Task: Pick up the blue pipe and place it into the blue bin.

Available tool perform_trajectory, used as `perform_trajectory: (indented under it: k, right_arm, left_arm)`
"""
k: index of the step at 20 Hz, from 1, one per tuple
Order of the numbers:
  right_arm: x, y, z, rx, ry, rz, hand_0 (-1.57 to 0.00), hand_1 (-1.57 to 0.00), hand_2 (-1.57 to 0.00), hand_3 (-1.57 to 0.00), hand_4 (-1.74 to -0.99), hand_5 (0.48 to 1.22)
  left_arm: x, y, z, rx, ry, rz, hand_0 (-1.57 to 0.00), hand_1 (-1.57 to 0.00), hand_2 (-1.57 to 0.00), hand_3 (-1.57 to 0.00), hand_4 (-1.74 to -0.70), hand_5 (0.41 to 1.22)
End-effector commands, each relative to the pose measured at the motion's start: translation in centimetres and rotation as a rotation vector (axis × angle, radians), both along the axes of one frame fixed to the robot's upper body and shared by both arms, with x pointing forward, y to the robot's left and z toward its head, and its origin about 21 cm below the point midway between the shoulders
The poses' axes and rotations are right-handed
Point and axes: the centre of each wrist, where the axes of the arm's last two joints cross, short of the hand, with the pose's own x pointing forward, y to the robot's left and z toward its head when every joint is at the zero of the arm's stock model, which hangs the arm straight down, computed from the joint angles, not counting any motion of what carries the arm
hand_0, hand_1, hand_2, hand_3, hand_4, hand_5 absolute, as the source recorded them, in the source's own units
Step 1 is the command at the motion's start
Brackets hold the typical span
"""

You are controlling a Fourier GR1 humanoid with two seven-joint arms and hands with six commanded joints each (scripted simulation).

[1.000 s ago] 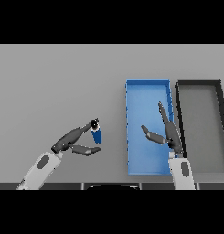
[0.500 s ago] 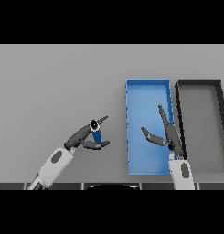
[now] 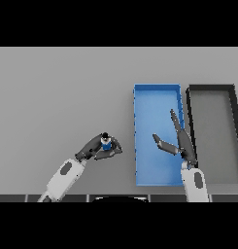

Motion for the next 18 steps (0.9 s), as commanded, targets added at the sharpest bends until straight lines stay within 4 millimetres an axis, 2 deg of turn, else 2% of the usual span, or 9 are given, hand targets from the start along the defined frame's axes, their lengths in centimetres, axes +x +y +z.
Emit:
perform_trajectory:
  k: [1,3,6,11,17,18]
  right_arm:
    - [0.0,0.2,-0.1,0.004,0.001,0.003,0.0,0.0,0.0,0.0,-1.178,0.561]
    - [0.1,0.0,0.0,-0.004,0.007,-0.002,0.0,0.0,0.0,0.0,-1.176,0.559]
    - [0.2,0.8,0.1,0.0,0.007,0.008,0.0,0.0,0.0,0.0,-1.171,0.558]
    - [0.1,0.2,0.5,-0.014,0.0,0.001,0.0,0.0,0.0,0.0,-1.151,0.55]
    - [0.1,0.1,0.0,-0.036,0.006,-0.001,0.0,0.0,0.0,0.0,-1.128,0.564]
    - [0.0,0.2,0.4,-0.036,-0.008,0.005,0.0,0.0,0.0,0.0,-1.126,0.567]
  left_arm:
    - [-0.2,-0.2,0.0,0.005,-0.002,-0.005,-1.19,-1.27,-1.31,-1.26,-1.62,1.106]
    - [-0.7,-0.4,0.0,0.019,-0.025,-0.005,-1.33,-1.38,-1.4,-1.37,-1.56,1.148]
    - [-0.7,-0.6,-0.1,0.028,-0.068,-0.005,-1.45,-1.47,-1.49,-1.47,-1.51,1.183]
    - [-0.4,-2.1,2.6,-0.126,-0.172,-0.019,-1.53,-1.54,-1.54,-1.54,-1.48,1.209]
    - [0.2,-3.0,5.7,-0.12,-0.218,-0.055,-1.56,-1.56,-1.56,-1.56,-1.47,1.218]
    - [0.5,-3.2,6.2,-0.117,-0.219,-0.057,-1.56,-1.56,-1.57,-1.56,-1.47,1.218]
